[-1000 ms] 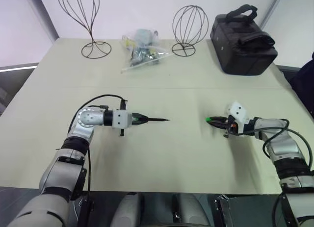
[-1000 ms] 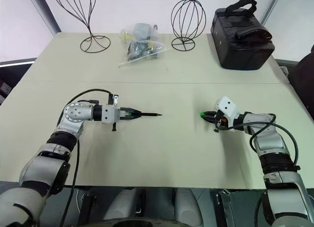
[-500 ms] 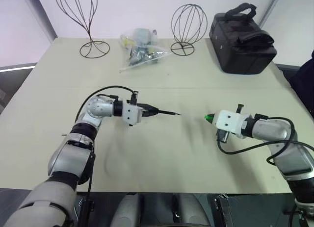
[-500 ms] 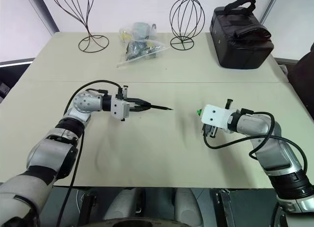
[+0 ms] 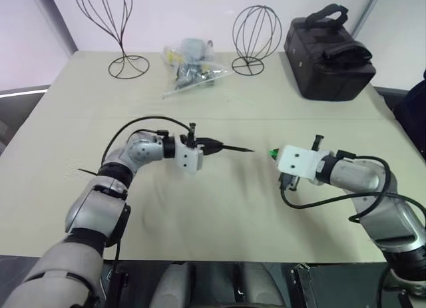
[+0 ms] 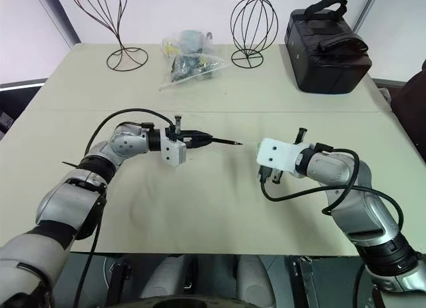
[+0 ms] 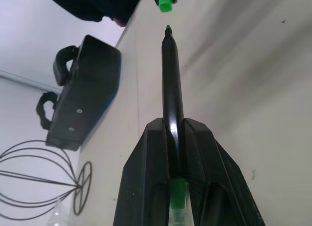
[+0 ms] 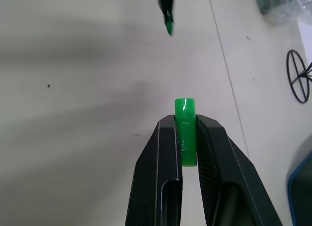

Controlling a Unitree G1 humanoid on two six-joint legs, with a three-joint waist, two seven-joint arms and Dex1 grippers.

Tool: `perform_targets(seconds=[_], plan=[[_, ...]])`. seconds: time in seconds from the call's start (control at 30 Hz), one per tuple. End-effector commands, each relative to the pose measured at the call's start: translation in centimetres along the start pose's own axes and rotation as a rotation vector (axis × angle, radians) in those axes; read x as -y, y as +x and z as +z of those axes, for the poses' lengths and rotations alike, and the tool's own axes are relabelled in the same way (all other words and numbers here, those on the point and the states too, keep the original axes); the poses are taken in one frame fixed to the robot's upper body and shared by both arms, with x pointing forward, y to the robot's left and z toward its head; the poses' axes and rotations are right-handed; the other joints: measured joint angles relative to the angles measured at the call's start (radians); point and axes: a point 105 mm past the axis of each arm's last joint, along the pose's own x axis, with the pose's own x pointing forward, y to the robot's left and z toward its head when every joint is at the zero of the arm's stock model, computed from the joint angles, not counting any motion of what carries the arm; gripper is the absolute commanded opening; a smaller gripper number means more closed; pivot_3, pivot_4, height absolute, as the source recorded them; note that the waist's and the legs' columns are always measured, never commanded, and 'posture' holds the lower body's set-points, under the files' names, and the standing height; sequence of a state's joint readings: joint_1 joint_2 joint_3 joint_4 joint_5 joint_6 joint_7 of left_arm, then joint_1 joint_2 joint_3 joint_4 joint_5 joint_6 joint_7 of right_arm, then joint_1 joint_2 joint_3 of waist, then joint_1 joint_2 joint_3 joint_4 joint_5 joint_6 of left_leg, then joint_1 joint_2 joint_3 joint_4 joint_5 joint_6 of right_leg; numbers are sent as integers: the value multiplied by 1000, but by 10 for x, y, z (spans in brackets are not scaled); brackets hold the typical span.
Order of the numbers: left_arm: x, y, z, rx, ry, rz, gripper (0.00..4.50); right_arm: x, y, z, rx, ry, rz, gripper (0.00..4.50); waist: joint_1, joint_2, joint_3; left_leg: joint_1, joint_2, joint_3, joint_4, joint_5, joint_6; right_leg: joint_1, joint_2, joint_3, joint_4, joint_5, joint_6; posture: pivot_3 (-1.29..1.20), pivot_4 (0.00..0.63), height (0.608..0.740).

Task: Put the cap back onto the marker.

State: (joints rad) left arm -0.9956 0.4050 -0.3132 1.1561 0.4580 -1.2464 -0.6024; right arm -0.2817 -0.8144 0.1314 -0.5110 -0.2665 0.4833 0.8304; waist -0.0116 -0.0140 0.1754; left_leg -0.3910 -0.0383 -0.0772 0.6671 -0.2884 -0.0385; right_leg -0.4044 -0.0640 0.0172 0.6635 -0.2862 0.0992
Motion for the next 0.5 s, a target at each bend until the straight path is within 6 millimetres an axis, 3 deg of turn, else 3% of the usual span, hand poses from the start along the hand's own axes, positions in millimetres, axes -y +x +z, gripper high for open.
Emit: perform_targets(seconds=[0.03, 0.5], plan=[[-9, 3, 2, 2, 41, 32, 0, 7, -3, 16, 37, -28, -37, 253, 0, 0, 0, 0, 0, 0, 0, 0, 0, 0, 0, 0, 0, 0, 0, 0, 150, 740], [-10, 7, 4, 14, 70, 53, 0, 3, 5, 29, 72, -27, -21, 253, 0, 0, 0, 0, 0, 0, 0, 0, 0, 0, 0, 0, 0, 0, 0, 0, 150, 740]])
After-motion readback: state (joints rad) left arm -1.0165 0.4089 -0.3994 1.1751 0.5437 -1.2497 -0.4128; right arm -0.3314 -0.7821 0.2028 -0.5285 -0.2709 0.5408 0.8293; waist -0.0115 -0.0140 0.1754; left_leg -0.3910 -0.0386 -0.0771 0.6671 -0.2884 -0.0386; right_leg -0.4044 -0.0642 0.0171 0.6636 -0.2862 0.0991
